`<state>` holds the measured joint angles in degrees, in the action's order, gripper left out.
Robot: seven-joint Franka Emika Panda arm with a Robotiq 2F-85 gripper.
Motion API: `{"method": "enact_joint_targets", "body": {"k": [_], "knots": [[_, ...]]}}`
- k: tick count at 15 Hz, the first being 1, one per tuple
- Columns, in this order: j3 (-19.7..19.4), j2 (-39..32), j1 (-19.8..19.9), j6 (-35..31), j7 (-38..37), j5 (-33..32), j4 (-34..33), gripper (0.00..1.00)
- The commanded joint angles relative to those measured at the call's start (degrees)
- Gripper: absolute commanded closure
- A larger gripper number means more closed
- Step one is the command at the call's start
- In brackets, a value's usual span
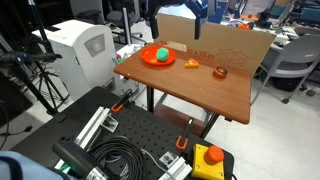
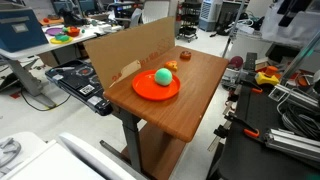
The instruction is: Move a piece of the pizza plush toy to the right
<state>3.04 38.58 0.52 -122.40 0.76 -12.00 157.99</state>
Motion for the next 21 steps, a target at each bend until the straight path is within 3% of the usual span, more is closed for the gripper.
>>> {"method": "enact_joint_targets", "body": {"k": [1, 16, 21], "knots": [[-0.17, 0.0, -0.21, 0.18, -0.09, -0.1, -0.1, 0.0], [-0.17, 0.0, -0.21, 0.18, -0.09, -0.1, -0.1, 0.0], [0.53, -11.15, 0.41, 1.14, -6.78, 3.45, -8.58, 0.0]]}}
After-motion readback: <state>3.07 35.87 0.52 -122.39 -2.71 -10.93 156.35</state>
